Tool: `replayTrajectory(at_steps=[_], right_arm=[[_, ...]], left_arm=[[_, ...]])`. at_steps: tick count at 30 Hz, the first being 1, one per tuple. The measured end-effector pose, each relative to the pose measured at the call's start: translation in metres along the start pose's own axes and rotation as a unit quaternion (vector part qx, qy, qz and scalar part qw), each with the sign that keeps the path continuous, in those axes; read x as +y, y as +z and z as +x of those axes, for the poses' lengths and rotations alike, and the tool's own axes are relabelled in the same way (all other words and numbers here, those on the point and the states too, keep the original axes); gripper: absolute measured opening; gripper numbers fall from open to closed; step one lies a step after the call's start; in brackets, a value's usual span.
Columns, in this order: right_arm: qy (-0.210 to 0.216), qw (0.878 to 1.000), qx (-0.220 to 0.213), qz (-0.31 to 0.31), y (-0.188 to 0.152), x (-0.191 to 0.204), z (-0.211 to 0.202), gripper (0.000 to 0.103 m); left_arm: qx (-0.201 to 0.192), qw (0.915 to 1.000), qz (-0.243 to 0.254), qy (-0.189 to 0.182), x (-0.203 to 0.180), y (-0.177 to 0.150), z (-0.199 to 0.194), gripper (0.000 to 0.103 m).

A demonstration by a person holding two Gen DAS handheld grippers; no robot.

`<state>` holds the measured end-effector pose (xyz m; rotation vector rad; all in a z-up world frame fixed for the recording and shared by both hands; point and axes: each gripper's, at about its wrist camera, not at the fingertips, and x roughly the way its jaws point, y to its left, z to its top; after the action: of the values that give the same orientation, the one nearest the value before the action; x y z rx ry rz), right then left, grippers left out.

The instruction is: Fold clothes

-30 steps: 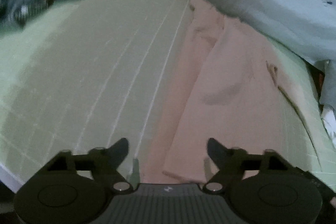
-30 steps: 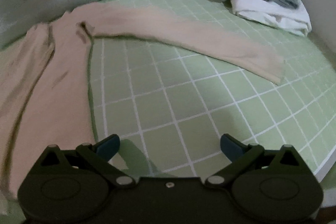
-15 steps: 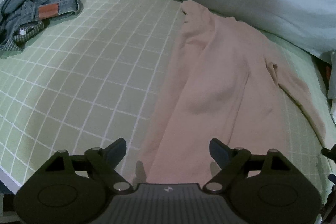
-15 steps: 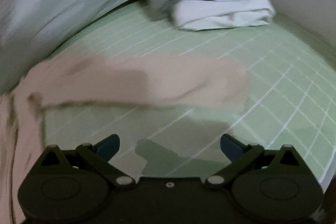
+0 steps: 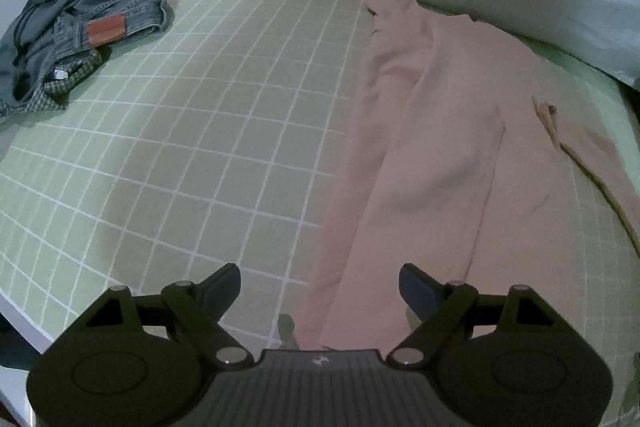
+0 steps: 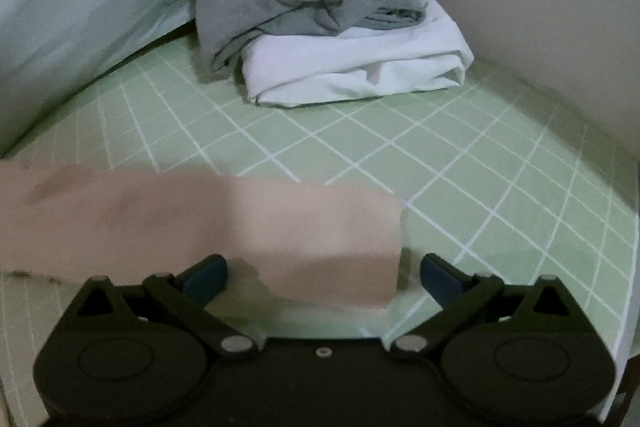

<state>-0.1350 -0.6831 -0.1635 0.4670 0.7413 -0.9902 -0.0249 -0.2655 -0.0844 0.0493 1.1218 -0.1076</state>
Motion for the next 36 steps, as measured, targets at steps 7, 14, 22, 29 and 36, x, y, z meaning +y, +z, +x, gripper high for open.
replayTrajectory(at_steps=[7,14,22,29,36], right_arm=[[0.062,0.997,0.005,-0.049,0.006,0.009,-0.009,0.042],[0.155,0.985,-0.006,-0.07,0.024,0.053,-0.045,0.009],[0.413,0.902,-0.007,-0.129,0.003,0.168,-0.123,0.023],[0.393,0.899,0.032,-0.192,-0.046,0.2,-0.14,0.095],[0.187,0.954,0.03,-0.231,-0.073,0.153,-0.115,0.095]], left_arm=[[0.0,0.9999,-0.003,-0.011,0.026,-0.005,0.003,0.087],[-0.012,0.9977,-0.061,-0.026,0.053,0.031,0.019,0.087],[-0.02,0.9973,-0.058,-0.041,0.053,0.062,0.033,0.087],[-0.027,0.9976,-0.028,-0.057,0.041,0.072,0.038,0.087],[-0.024,0.9951,0.031,-0.091,0.008,0.069,0.044,0.086]])
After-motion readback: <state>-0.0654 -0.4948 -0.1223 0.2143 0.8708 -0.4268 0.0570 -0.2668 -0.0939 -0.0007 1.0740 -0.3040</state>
